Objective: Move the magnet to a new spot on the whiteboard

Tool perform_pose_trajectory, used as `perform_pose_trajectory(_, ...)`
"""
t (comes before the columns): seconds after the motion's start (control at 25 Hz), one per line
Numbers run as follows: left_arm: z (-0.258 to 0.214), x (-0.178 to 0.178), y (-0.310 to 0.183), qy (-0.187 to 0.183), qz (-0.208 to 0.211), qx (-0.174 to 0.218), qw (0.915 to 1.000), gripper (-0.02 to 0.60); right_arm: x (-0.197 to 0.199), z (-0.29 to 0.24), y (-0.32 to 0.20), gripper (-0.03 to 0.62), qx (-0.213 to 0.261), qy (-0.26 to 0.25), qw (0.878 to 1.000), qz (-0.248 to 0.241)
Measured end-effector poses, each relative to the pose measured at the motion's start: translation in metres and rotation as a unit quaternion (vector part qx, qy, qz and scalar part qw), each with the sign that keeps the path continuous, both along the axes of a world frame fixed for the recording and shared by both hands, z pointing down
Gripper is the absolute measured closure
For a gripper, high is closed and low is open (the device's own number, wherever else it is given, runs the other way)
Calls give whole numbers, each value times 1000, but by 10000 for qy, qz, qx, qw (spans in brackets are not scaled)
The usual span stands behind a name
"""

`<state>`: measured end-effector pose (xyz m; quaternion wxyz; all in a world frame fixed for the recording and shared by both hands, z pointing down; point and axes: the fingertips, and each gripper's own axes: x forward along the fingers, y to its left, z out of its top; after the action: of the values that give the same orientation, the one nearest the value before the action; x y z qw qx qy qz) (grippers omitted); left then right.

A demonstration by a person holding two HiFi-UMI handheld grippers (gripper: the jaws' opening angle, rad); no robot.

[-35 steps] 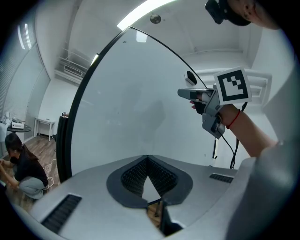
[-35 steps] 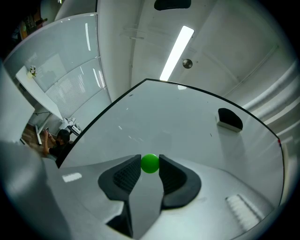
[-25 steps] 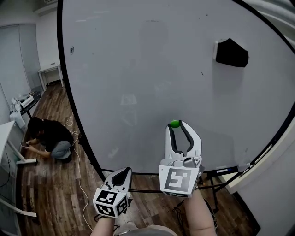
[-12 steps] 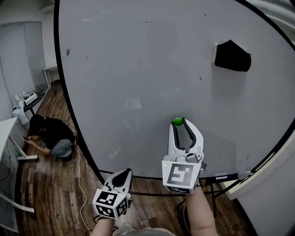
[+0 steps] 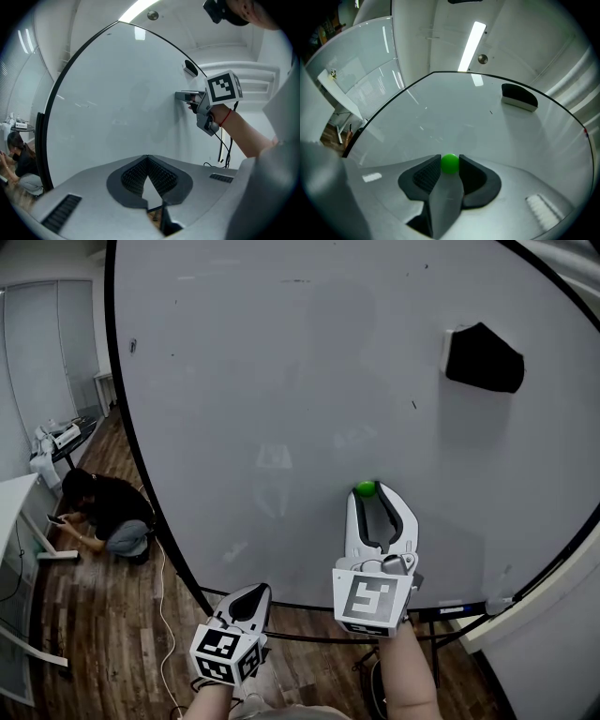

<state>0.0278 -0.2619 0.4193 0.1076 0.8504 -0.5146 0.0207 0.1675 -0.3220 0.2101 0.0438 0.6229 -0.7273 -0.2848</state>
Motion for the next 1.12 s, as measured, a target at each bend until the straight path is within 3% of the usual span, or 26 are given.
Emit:
perform_pose_trajectory(0.72,1,12,1,31,-28,-14,10000,575,-4,9,-2,442,76,198,9994,-288)
perform_pose_trajectory(1.12,-1,14,21,62,-124,30,9999,575,-6,13,26,425,269,218,9982,-483)
